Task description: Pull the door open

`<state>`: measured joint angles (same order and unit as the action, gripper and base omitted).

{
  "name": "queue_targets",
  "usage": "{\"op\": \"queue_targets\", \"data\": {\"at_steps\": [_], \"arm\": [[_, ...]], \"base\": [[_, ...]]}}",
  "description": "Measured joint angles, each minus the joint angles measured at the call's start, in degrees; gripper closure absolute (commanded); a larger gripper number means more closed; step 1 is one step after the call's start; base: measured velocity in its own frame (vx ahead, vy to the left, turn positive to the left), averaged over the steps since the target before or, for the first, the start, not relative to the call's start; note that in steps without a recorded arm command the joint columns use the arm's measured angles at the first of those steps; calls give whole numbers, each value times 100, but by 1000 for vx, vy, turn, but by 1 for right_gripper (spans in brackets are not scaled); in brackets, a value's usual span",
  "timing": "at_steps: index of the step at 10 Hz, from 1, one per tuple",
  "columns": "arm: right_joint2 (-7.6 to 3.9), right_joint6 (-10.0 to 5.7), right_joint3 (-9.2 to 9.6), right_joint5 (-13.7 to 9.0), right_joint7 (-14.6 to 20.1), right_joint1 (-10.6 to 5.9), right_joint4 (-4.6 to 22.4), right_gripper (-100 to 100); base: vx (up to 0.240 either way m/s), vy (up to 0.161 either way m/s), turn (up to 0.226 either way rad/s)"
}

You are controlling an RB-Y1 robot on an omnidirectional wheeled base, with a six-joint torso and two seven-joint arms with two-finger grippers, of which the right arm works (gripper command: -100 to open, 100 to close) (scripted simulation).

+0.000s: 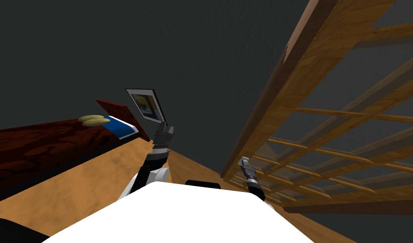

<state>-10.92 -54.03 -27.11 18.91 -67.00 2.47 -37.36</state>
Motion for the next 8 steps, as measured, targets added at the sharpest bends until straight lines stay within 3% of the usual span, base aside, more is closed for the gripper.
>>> {"op": "queue_targets", "data": {"at_steps": [4,8], "arm": [[-13,7,44,-81,298,-7,14,100],[-32,18,134,-242,889,-11,-2,100]], "base": [[-17,-9,27],[-29,-12,37]]}}
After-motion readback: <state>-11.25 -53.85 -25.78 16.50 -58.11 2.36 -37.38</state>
